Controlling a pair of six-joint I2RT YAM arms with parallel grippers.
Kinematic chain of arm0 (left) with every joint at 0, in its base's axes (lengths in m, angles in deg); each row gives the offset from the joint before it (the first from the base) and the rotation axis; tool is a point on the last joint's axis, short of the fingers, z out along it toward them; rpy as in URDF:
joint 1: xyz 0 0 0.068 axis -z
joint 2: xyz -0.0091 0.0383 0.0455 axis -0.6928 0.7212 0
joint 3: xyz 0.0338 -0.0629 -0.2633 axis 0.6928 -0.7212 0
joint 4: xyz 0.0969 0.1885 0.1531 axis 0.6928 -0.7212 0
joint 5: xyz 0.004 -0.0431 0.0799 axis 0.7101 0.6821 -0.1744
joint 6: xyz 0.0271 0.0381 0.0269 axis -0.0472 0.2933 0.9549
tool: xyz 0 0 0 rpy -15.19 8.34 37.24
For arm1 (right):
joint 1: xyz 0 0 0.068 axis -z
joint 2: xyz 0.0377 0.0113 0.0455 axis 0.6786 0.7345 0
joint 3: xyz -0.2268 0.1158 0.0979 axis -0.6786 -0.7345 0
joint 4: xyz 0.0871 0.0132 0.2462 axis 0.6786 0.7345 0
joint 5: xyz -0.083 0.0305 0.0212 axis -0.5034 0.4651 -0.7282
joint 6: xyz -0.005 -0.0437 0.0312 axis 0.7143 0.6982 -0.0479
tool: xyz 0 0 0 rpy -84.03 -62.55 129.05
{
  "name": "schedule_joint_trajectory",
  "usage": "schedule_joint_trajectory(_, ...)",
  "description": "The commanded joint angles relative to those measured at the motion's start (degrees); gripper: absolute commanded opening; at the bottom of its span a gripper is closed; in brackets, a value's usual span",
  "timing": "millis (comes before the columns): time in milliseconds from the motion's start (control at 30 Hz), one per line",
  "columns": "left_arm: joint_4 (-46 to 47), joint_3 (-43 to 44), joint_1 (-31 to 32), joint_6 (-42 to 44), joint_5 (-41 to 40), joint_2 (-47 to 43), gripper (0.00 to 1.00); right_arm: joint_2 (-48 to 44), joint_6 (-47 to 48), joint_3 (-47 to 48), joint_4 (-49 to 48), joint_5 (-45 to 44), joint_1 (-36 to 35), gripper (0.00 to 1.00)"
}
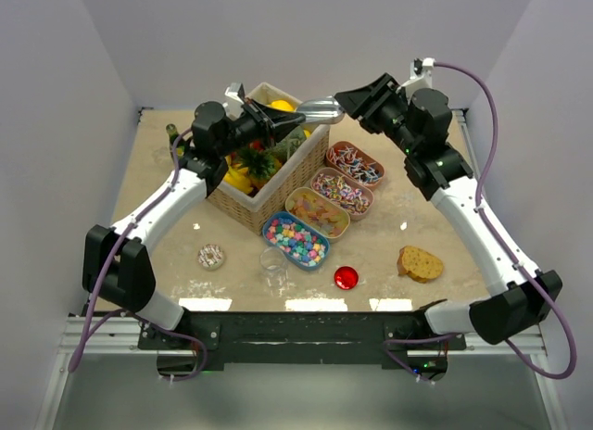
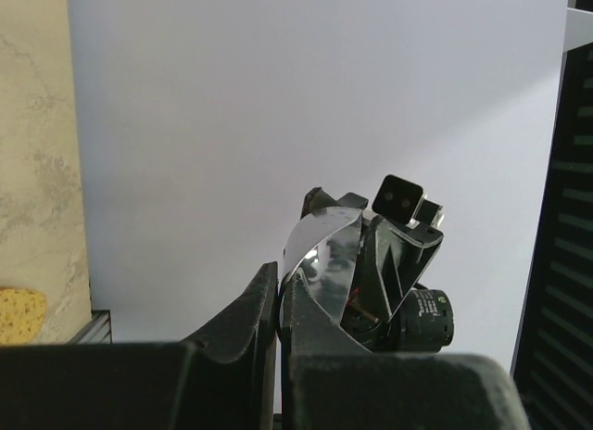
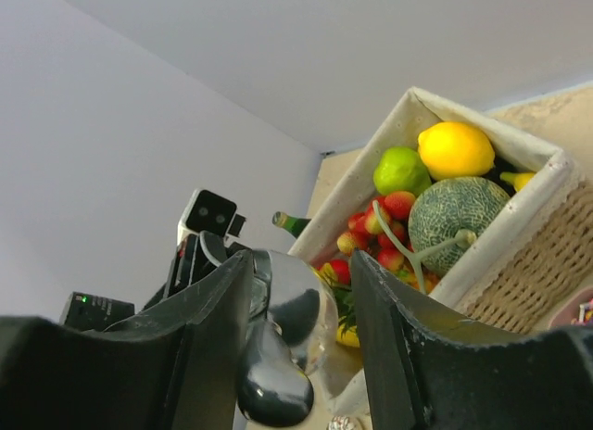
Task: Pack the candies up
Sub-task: Adjust the spatula.
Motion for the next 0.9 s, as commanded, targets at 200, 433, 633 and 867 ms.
schedule_joint_trajectory(200,3.43,-0.7,0.22,-2.09,-1.36,-3.32,0.0,-3.6,-0.21,-1.77,-1.96,-0.66,-0.28,0.42)
schedule_joint_trajectory(433,3.25,-2.02,0.31,-2.44,-1.19,-3.5,0.0,-2.9,-0.39,-1.07,-3.19,-1.54,-0.28,0.39)
schedule_joint_trajectory(633,3.08,-2.72,0.4,-2.53,-0.92,-3.59,0.0,-2.11,-1.0,-1.06,-4.07,-1.54,-0.2,0.39)
schedule_joint_trajectory(867,3.52,-3.25,0.48,-2.7,-0.75,-3.41,0.0,-1.14,-1.0,-0.36,-3.89,-0.4,-0.2,0.22)
